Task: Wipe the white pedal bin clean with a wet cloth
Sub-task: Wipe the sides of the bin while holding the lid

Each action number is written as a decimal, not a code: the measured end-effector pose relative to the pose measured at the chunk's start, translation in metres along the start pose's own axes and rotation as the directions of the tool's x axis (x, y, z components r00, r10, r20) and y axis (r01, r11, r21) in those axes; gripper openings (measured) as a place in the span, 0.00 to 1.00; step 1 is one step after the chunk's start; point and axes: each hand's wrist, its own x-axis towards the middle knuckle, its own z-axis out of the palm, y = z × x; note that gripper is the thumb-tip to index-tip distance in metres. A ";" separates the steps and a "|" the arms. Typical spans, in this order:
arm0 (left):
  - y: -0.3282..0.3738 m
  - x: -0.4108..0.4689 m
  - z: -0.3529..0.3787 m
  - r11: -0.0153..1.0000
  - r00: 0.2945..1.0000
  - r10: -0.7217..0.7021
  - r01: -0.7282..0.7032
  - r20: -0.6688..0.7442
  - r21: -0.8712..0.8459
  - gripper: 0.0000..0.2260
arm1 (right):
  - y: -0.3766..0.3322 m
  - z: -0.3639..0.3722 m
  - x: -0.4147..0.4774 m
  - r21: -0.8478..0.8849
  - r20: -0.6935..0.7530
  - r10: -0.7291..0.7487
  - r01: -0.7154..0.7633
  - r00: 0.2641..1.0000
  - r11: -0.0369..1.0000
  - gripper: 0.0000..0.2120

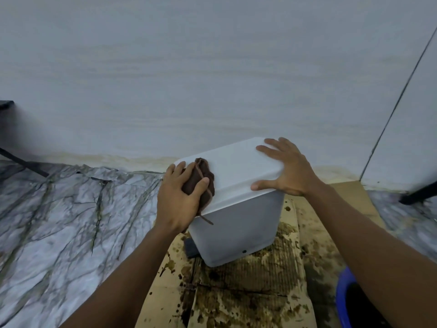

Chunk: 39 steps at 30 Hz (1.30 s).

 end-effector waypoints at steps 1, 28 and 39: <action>-0.001 -0.002 0.001 1.000 1.000 0.004 -0.004 -0.018 -0.006 0.36 | -0.001 0.002 -0.005 0.034 -0.018 0.013 -0.012 1.000 0.999 0.56; 0.021 0.010 0.017 0.772 0.826 0.472 -0.556 0.307 0.307 0.30 | 0.009 0.000 -0.051 -0.249 -0.034 -0.072 0.062 0.997 0.966 0.56; 0.011 0.015 0.005 0.772 0.780 0.526 -0.605 0.341 0.195 0.24 | 0.014 0.003 -0.050 -0.128 -0.108 -0.087 0.073 0.990 0.989 0.56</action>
